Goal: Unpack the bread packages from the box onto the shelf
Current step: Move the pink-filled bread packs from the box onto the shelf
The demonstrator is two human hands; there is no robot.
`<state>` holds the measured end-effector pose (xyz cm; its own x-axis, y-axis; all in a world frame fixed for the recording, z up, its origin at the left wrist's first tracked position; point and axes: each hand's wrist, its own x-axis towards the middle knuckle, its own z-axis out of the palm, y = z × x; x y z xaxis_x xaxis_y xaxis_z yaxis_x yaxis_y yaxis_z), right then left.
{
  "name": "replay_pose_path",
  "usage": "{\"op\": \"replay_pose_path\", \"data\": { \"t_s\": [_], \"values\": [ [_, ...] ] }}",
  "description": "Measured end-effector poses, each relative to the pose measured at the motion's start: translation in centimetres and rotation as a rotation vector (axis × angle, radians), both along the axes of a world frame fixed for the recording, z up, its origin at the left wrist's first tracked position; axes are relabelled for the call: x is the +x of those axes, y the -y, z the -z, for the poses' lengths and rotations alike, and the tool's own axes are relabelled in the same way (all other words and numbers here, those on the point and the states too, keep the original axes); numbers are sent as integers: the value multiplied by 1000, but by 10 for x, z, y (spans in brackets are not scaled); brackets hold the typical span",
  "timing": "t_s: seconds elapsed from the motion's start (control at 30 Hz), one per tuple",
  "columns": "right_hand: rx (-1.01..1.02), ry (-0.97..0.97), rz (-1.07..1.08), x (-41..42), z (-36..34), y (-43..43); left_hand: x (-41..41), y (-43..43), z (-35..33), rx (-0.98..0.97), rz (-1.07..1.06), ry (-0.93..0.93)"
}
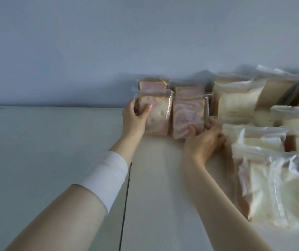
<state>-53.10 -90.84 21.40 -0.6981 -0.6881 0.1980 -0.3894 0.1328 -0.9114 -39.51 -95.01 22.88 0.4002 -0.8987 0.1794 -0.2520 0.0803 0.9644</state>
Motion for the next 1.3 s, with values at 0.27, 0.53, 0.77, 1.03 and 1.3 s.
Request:
{"op": "replay_pose_path", "data": {
  "t_s": [0.27,0.53,0.77,1.03,1.3],
  "values": [
    [70,-352,73,11,17,17,-11,12,1,-8,-103,55],
    [109,-529,-198,11,11,-22,-7,-40,-13,55,-105,449],
    [306,-852,-512,-4,-22,-131,-3,-145,-35,98,208,1316],
    [562,-919,-449,-68,-23,-294,-65,-290,-34,102,571,1555],
    [725,-846,-201,-226,-18,-439,-249,-407,-34,-244,794,1591]
  ]
}}
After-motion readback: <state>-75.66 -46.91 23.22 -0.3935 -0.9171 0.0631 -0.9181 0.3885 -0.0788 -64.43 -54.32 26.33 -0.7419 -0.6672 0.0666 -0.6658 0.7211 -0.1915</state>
